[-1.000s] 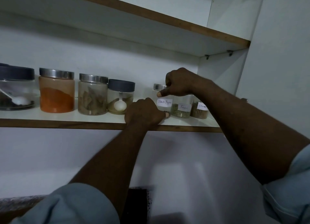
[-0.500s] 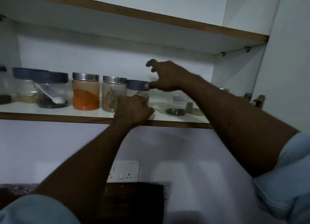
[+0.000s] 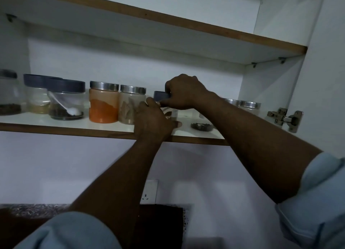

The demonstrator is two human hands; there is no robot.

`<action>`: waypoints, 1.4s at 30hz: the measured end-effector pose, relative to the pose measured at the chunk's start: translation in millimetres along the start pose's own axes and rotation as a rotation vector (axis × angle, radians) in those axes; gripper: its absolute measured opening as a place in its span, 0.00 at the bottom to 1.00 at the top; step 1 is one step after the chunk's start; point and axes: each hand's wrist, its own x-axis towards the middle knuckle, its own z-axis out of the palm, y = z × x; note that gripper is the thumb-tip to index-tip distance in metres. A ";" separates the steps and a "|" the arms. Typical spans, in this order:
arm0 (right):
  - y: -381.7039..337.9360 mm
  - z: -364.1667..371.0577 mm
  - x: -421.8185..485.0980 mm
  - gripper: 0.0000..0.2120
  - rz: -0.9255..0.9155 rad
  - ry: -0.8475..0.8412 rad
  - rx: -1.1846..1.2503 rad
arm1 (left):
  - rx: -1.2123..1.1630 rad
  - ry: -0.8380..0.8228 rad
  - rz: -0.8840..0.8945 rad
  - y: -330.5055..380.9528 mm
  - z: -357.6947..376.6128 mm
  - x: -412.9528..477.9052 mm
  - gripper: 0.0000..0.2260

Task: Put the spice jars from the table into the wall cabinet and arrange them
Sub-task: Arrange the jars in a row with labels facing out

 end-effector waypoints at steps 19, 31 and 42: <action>16.6 -7.2 -23.0 0.14 0.035 -0.069 0.399 | 0.169 -0.241 0.024 2.8 9.9 12.3 0.34; 12.9 -1.7 -31.4 0.18 0.052 -0.041 0.350 | 0.067 -0.177 -0.010 0.5 8.7 9.6 0.38; -23.8 -39.1 1.7 0.31 -0.044 0.102 0.425 | -0.025 -0.067 0.009 -89.8 -58.7 12.7 0.17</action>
